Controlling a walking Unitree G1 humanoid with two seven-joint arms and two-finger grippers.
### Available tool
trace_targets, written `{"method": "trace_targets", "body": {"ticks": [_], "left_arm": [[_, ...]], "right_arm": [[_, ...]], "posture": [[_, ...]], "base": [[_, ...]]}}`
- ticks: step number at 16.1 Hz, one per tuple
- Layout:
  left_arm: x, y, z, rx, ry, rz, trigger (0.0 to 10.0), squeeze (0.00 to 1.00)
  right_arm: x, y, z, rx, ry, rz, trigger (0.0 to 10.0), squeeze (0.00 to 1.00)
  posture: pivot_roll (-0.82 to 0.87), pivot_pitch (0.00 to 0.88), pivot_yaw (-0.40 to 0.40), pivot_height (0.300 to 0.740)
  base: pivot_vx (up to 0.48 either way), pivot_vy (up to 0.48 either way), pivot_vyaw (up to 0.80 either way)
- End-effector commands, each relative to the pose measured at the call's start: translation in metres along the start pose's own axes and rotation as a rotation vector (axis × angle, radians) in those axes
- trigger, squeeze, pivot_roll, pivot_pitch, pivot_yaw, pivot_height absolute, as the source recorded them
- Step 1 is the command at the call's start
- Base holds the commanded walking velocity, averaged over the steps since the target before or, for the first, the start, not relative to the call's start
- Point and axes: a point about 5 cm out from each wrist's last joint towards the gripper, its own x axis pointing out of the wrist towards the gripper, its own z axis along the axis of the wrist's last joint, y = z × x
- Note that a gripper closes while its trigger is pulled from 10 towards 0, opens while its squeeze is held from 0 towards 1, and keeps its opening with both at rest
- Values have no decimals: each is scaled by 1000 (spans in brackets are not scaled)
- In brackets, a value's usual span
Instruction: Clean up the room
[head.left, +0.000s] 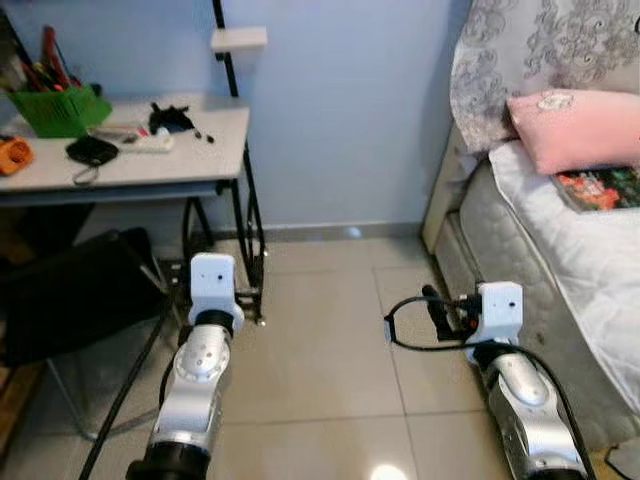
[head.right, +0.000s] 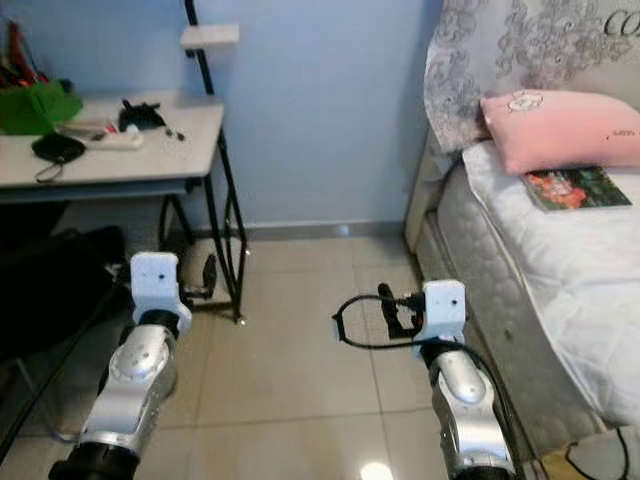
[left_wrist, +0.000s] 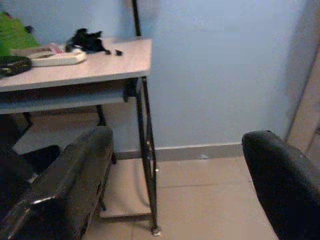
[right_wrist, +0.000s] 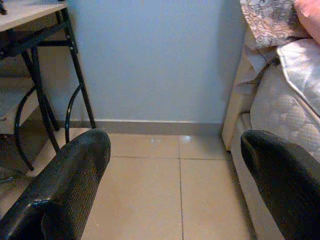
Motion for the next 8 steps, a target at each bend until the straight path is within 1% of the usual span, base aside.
{"method": "trace_targets", "body": {"ticks": [1,3,4,5,7,8], "left_arm": [[3,7,5,2,-17,21,10000,0],[3,7,5,2,-13,22,10000,0],[3,7,4,-3,-9,24,10000,0],[4,7,4,-10,-6,23,10000,0],[7,7,6,-8,-10,17,10000,0],[9,7,7,-1,-15,12,10000,0]], "right_arm": [[1,5,0,-2,-8,16,10000,153],[0,6,-1,-4,-6,20,10000,149],[1,6,-1,-1,-4,18,10000,165],[2,7,-1,-9,-1,18,10000,192],[2,6,-1,2,-1,15,10000,204],[2,5,-2,-7,6,2,10000,176]], "posture": [[-197,0,56,740],[-197,0,57,740],[-197,0,58,740],[-195,0,55,740],[-187,0,53,740],[-185,0,50,740]], "base": [[398,266,0],[401,259,0],[428,0,0],[428,0,769],[441,0,744],[458,0,425]]}}
